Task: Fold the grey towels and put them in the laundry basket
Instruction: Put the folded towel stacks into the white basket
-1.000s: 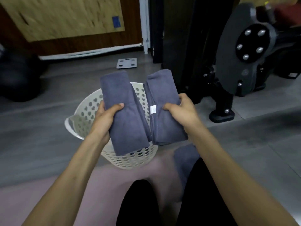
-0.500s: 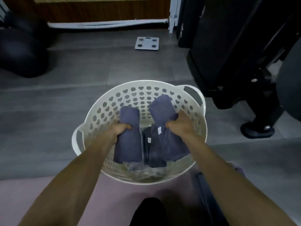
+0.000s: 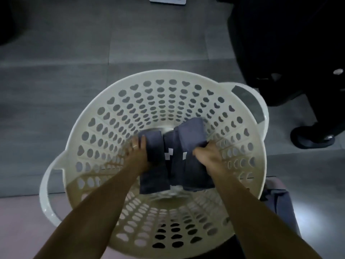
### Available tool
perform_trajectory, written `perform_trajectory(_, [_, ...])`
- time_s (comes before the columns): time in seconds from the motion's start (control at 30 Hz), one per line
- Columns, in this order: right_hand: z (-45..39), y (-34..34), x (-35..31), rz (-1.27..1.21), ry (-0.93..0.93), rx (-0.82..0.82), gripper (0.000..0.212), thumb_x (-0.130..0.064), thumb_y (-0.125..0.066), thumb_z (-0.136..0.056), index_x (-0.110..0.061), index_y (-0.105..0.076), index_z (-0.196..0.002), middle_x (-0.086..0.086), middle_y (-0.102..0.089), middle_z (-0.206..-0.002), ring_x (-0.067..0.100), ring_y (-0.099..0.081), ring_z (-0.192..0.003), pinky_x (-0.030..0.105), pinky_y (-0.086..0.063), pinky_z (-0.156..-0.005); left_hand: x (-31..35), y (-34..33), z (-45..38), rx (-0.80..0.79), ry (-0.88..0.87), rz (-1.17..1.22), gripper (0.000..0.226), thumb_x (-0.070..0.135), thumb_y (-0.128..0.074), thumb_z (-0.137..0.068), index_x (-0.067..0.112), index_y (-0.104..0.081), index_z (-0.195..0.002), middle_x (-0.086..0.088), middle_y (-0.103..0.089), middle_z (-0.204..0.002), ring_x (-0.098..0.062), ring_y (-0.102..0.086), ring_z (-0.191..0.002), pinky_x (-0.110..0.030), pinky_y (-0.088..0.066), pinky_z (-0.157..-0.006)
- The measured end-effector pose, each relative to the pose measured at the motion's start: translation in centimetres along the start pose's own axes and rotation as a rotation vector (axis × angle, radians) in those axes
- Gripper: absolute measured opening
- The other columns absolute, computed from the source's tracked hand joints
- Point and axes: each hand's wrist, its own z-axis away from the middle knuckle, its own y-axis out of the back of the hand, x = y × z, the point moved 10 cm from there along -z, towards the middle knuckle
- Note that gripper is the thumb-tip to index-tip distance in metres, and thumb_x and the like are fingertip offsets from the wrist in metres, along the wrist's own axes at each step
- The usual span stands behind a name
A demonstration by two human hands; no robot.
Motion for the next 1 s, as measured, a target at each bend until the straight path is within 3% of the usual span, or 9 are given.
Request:
perform_trajectory(0.1, [-0.4,-0.6,0.0,-0.009,0.019,0.021,0.018,-0.013,-0.059,-0.085,-0.005,-0.053,-0.100,0.006,-0.048,-0.079,0.026,-0.051,-0.084,0.037,-0.042,-0.075,2.1,-1.6,0.2,-0.041,-0.256,-0.205,0.101,0.050,-0.058,-0.087,0.019,0.012,-0.153,-0.021,0.022,-0.157,-0.046,0.009,-0.145,-0.055,-0.016,-0.115])
perform_trajectory(0.3, [-1.8,-2.9,-0.5,-0.174,0.019,0.013,0.007,-0.014,-0.065,-0.073,-0.012,-0.059,-0.076,0.005,-0.058,-0.074,0.023,-0.057,-0.071,0.044,-0.052,-0.078,1.8,-2.4,-2.3,-0.135,-0.257,-0.202,0.094,0.040,-0.056,-0.093,0.013,0.011,-0.153,-0.020,0.025,-0.156,-0.045,0.011,-0.145,-0.050,-0.011,-0.117])
perform_trajectory(0.33, [-2.4,-4.0,-0.3,-0.081,0.046,-0.016,0.013,-0.018,-0.066,-0.074,-0.010,-0.060,-0.082,0.004,-0.061,-0.079,0.025,-0.060,-0.078,0.042,-0.052,-0.079,1.4,-2.5,-2.6,-0.139,-0.255,-0.200,0.094,0.039,-0.056,-0.093,0.013,0.012,-0.153,-0.020,0.025,-0.156,-0.045,0.010,-0.145,-0.049,-0.009,-0.117])
perform_trajectory(0.4, [-3.5,-6.9,0.5,0.272,0.138,-0.125,0.054,-0.029,-0.066,-0.081,-0.002,-0.048,-0.124,0.009,-0.057,-0.116,0.029,-0.056,-0.106,0.039,-0.048,-0.087,1.1,-2.6,-3.1,-0.153,-0.268,-0.216,0.099,0.038,-0.060,-0.091,0.012,0.014,-0.153,-0.019,0.026,-0.156,-0.046,0.010,-0.145,-0.050,-0.009,-0.118])
perform_trajectory(0.47, [-4.0,-9.3,1.2,0.648,0.274,-0.178,0.094,-0.036,-0.063,-0.085,-0.012,-0.003,-0.153,0.017,-0.015,-0.156,0.037,-0.032,-0.135,0.045,-0.039,-0.102,1.2,-3.2,-3.5,-0.207,-0.275,-0.200,0.111,0.044,-0.065,-0.085,0.013,0.018,-0.152,-0.018,0.030,-0.155,-0.047,0.014,-0.144,-0.053,-0.009,-0.117])
perform_trajectory(0.53, [-3.7,-11.0,0.7,0.876,0.462,-0.181,0.109,-0.036,-0.066,-0.084,-0.022,0.017,-0.152,0.013,0.021,-0.158,0.039,-0.001,-0.146,0.051,-0.031,-0.109,1.4,-4.3,-3.6,-0.273,-0.279,-0.205,0.131,0.059,-0.072,-0.072,0.015,0.024,-0.149,-0.017,0.036,-0.152,-0.048,0.021,-0.141,-0.058,-0.008,-0.115])
perform_trajectory(0.63, [-3.2,-12.1,-0.4,1.076,0.630,-0.139,0.109,-0.037,-0.067,-0.083,-0.020,0.016,-0.152,0.012,0.031,-0.155,0.038,0.017,-0.146,0.053,-0.025,-0.113,1.3,-5.2,-3.7,-0.300,-0.298,-0.303,0.156,0.075,-0.077,-0.049,0.018,0.032,-0.145,-0.017,0.044,-0.147,-0.047,0.029,-0.138,-0.061,-0.001,-0.114])
perform_trajectory(0.83, [-6.4,-12.4,-0.4,1.225,0.523,-0.100,0.123,-0.046,-0.074,-0.078,-0.002,0.015,-0.150,0.020,0.022,-0.157,0.036,0.010,-0.148,0.053,-0.019,-0.114,2.5,-5.8,-4.6,-0.128,-0.335,-0.313,0.158,0.076,-0.077,-0.047,0.013,0.029,-0.146,-0.024,0.036,-0.150,-0.054,0.025,-0.137,-0.064,0.001,-0.113])
perform_trajectory(1.0, [-6.1,-12.7,-1.2,1.276,0.506,-0.114,0.128,-0.051,-0.076,-0.073,-0.002,0.013,-0.151,0.018,0.018,-0.158,0.037,0.003,-0.148,0.051,-0.024,-0.112,2.5,-6.2,-5.5,-0.138,-0.320,-0.300,0.161,0.074,-0.079,-0.045,0.011,0.029,-0.146,-0.026,0.037,-0.148,-0.056,0.027,-0.135,-0.064,0.003,-0.112])
